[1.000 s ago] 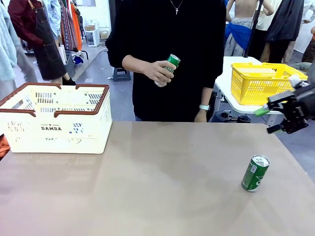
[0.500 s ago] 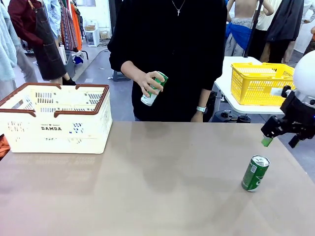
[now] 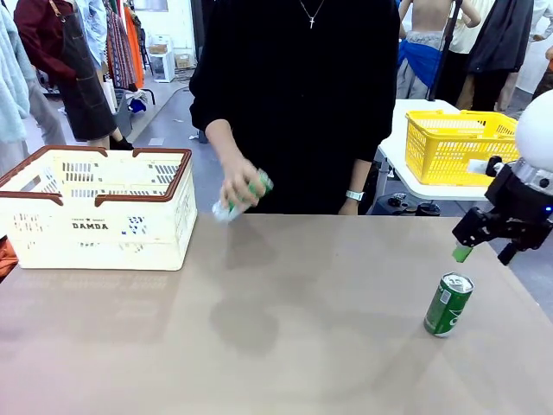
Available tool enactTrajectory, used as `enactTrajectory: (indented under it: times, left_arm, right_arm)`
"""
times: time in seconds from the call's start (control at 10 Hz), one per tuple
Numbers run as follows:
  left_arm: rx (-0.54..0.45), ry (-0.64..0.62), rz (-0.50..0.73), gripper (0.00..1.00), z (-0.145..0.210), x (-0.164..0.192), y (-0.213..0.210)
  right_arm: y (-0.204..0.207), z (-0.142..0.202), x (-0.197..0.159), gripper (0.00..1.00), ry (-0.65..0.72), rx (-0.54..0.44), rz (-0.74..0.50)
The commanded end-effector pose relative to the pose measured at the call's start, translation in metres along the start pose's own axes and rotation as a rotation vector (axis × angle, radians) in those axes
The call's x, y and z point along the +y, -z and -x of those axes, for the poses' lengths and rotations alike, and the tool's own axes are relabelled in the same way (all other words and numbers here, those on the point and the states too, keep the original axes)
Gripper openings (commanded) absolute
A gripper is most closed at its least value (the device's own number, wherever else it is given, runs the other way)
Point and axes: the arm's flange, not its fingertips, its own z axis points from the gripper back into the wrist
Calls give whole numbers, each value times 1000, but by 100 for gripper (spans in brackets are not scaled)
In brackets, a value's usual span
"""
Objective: Place the drinks into the Shopping basket.
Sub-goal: Pick up one drink and place it into the Shopping basket.
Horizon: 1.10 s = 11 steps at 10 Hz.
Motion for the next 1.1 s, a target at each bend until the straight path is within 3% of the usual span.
enactTrajectory:
  times: [0.0,0.4,1.0]
  left_arm:
    - [-3,5,-8,100,2,-1,1]
    - [-3,5,-8,100,2,-1,1]
    - [-3,5,-8,100,2,-1,1]
  right_arm:
    - [10,6,23,100,18,17,75]
    - [52,-4,41,100,54,99,210]
    - [74,-3,46,100,75,100,216]
